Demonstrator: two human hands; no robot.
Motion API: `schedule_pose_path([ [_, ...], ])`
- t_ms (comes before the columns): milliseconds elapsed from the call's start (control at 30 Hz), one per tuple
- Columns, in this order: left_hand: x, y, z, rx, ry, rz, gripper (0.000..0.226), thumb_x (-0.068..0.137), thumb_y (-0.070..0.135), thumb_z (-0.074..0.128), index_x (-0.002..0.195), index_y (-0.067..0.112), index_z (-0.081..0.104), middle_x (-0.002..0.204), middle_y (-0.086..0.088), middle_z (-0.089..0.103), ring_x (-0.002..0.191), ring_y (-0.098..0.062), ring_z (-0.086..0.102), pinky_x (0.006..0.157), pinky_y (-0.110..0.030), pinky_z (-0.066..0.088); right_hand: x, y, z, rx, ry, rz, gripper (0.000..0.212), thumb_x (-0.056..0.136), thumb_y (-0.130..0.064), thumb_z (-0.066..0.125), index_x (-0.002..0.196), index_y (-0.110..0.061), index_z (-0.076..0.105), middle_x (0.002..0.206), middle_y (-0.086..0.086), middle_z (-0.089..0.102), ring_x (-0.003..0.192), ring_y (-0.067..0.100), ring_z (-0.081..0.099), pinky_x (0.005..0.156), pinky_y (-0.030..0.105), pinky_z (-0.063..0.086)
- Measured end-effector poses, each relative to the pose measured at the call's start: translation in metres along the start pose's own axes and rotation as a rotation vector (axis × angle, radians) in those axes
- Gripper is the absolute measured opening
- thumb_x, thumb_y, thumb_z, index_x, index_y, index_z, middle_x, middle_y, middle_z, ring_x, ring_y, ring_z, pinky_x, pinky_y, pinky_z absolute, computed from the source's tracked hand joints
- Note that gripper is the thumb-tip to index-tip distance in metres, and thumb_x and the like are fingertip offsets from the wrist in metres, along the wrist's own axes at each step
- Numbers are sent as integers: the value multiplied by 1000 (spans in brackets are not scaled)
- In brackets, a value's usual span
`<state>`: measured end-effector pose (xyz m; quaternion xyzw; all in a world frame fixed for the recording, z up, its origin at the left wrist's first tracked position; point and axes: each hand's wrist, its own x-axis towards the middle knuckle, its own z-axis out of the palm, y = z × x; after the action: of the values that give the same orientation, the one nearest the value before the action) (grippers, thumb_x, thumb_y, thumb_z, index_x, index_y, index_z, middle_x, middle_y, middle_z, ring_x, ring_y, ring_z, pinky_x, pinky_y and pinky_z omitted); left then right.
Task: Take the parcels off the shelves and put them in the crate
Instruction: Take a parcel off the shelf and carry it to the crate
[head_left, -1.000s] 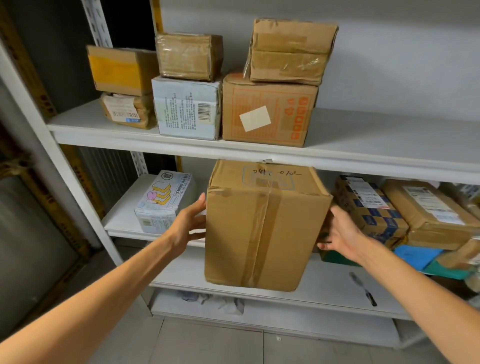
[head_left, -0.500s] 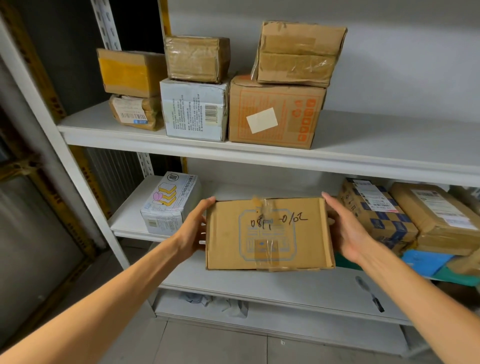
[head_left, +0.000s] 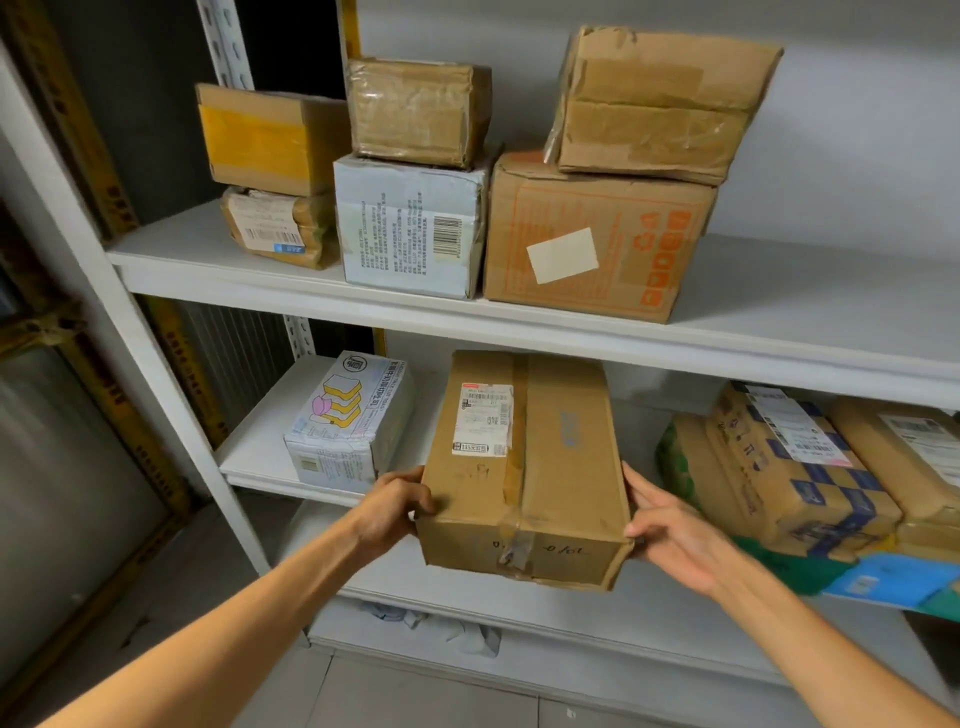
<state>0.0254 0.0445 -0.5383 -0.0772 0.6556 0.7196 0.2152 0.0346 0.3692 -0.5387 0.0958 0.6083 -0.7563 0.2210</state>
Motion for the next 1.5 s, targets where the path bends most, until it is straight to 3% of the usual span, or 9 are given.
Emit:
schedule_pose_path([
  [200, 52, -5, -22, 3, 121, -19, 28, 80, -11, 46, 92, 10, 59, 102, -12, 60, 99, -27, 53, 75, -33, 44, 51, 21, 9, 29, 46, -18, 88, 78, 21, 35, 149, -30, 31, 129, -3, 61, 107, 27, 61, 69, 39, 43],
  [267, 63, -14, -28, 34, 128, -35, 22, 85, 0, 61, 96, 18, 57, 105, -9, 61, 96, -21, 58, 73, -30, 48, 64, 24, 9, 26, 59, -15, 84, 79, 14, 44, 149, -31, 32, 128, -3, 63, 104, 27, 62, 66, 36, 44],
  [433, 79, -34, -40, 147, 65, -35, 86, 69, 34, 80, 141, 6, 41, 131, -8, 58, 114, -27, 59, 98, -48, 50, 78, 44, 2, -75, 138, -38, 93, 69, -9, 76, 149, -25, 32, 124, -16, 63, 109, 13, 64, 84, 41, 56],
  [700, 96, -21, -41, 361, 198, 88, 57, 86, 24, 69, 137, 10, 47, 128, -2, 58, 117, -21, 56, 104, -42, 45, 99, 35, 22, -82, 153, -71, 85, 78, -2, 70, 149, -27, 31, 131, -10, 59, 111, 15, 63, 76, 33, 58],
  [800, 102, -9, -43, 605, 292, 198, 53, 90, 12, 65, 138, 10, 43, 125, 0, 57, 98, -4, 56, 94, -22, 47, 112, 30, 38, -82, 184, -55, 83, 82, 3, 66, 150, -26, 28, 137, -5, 55, 114, 20, 61, 90, 43, 53],
  [1000, 111, 5, -46, 1152, 335, 358, 53, 92, 1, 56, 143, 15, 44, 146, -7, 46, 133, -24, 45, 112, -34, 35, 130, 27, 62, -101, 208, -45, 82, 86, 7, 61, 152, -24, 23, 140, -2, 51, 119, 23, 56, 105, 47, 43],
  [1167, 108, 11, -43, 1359, 203, 316, 32, 101, 18, 46, 132, 17, 55, 130, -8, 59, 113, -24, 60, 101, -36, 48, 127, 9, 80, -635, 212, -82, 59, 92, -8, 61, 146, -18, 38, 137, 5, 55, 120, 19, 54, 105, 34, 42],
  [1333, 95, 29, -32, 1532, 111, 236, 26, 101, 24, 44, 116, 8, 57, 111, -10, 63, 86, -20, 62, 80, -30, 54, 101, -21, 89, -1295, 350, 69, 52, 93, -38, 58, 133, -8, 43, 132, 12, 52, 119, 31, 53, 99, 43, 44],
  [1500, 82, 68, 9, 1685, 124, 313, 25, 93, 29, 59, 107, 10, 63, 90, -4, 60, 72, -16, 55, 63, -27, 46, 57, -46, 73, -1683, 269, 75, 34, 92, -36, 57, 114, -12, 50, 122, 10, 53, 98, 28, 55, 77, 35, 43],
])
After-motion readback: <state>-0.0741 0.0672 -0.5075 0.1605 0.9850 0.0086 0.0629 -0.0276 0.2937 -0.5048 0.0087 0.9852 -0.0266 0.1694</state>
